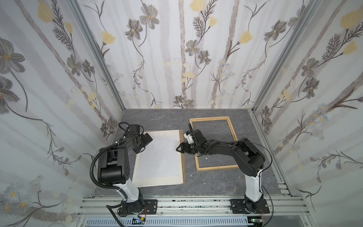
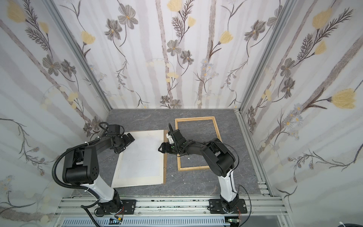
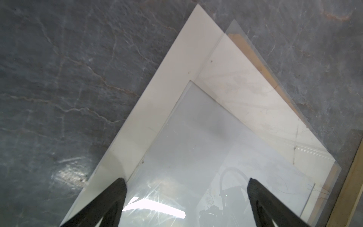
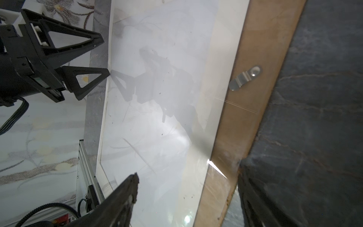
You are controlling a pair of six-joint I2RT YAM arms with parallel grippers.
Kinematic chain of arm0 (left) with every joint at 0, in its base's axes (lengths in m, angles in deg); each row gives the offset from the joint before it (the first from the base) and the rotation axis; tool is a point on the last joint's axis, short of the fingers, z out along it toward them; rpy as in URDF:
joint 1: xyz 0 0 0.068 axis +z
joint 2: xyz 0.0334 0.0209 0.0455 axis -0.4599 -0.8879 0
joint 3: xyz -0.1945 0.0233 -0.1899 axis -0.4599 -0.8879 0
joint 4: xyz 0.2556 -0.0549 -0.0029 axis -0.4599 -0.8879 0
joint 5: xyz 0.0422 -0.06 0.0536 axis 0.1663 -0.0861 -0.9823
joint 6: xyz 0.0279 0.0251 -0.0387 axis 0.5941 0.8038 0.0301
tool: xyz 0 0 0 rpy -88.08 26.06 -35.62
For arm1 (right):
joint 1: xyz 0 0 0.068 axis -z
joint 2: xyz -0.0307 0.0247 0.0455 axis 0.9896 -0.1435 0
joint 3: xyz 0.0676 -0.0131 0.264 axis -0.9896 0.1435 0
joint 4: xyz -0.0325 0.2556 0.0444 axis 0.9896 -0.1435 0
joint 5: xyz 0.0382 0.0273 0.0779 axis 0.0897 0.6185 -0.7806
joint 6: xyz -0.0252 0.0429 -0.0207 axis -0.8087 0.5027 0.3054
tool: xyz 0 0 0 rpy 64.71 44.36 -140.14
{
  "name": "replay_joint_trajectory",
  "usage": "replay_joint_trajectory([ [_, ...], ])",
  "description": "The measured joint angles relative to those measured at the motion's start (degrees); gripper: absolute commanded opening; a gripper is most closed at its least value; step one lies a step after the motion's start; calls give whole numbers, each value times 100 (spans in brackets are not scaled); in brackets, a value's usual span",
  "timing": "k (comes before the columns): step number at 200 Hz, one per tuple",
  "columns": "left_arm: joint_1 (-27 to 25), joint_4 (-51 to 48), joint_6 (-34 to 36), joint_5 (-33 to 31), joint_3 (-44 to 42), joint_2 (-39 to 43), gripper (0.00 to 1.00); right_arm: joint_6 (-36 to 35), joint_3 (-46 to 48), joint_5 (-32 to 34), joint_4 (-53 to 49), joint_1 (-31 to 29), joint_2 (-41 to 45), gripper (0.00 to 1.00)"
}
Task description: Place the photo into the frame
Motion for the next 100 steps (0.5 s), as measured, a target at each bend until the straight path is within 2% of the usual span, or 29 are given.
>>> replay_joint_trajectory([
  [100, -2, 656, -17, -50, -337, 20, 99, 249, 59, -44, 131, 0, 63, 77],
])
